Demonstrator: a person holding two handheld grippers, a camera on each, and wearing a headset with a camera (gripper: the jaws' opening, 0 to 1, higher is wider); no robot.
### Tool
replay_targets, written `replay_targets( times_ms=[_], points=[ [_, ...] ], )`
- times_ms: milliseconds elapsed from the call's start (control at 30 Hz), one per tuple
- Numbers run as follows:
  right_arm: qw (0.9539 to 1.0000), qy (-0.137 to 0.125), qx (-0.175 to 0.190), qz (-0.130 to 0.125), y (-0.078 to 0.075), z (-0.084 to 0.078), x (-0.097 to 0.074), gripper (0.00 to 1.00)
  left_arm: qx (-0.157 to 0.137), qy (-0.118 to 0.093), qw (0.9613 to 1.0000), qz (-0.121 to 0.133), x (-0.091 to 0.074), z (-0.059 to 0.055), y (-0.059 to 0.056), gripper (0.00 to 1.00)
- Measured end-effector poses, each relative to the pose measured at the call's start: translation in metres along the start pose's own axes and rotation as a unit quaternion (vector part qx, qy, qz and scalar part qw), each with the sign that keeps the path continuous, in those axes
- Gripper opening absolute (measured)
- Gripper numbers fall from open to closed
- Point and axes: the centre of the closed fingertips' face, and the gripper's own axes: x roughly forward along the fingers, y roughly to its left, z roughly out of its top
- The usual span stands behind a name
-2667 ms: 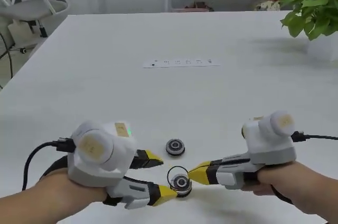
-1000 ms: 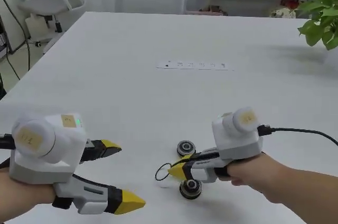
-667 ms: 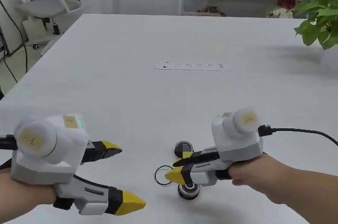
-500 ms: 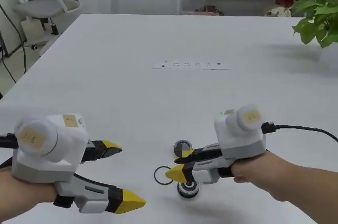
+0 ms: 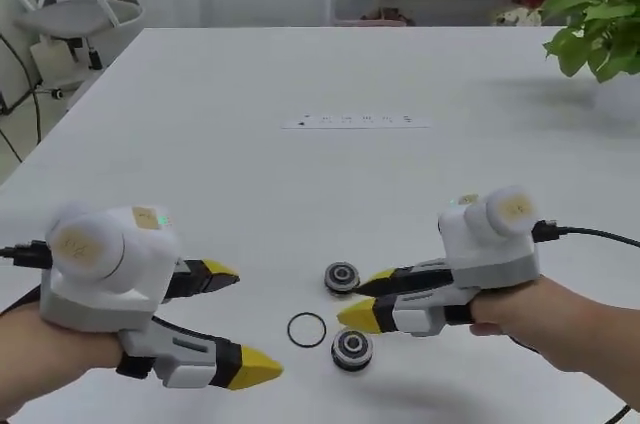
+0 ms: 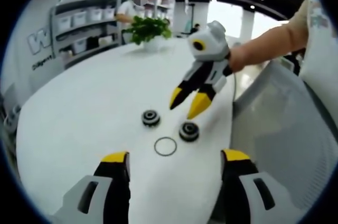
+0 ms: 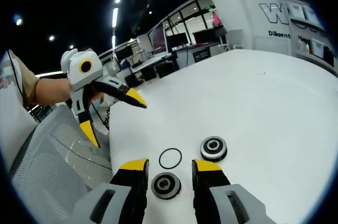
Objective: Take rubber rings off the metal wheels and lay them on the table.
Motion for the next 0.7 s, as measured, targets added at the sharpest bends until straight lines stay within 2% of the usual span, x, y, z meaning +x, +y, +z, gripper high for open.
replay_targets(
  times_ms=[300,700],
  points=[
    [1.0000,0.005,0.001,-0.007,-0.004,-0.014,-0.010,0.33,0.011,0.005,0.9999,-0.012,0.017,0.008,0.001,0.68],
    [0.9998,0.020,-0.006,-0.002,-0.003,-0.031,-0.010,0.35,0.019,0.019,0.9992,-0.029,0.041,0.009,-0.003,0.62]
  ],
)
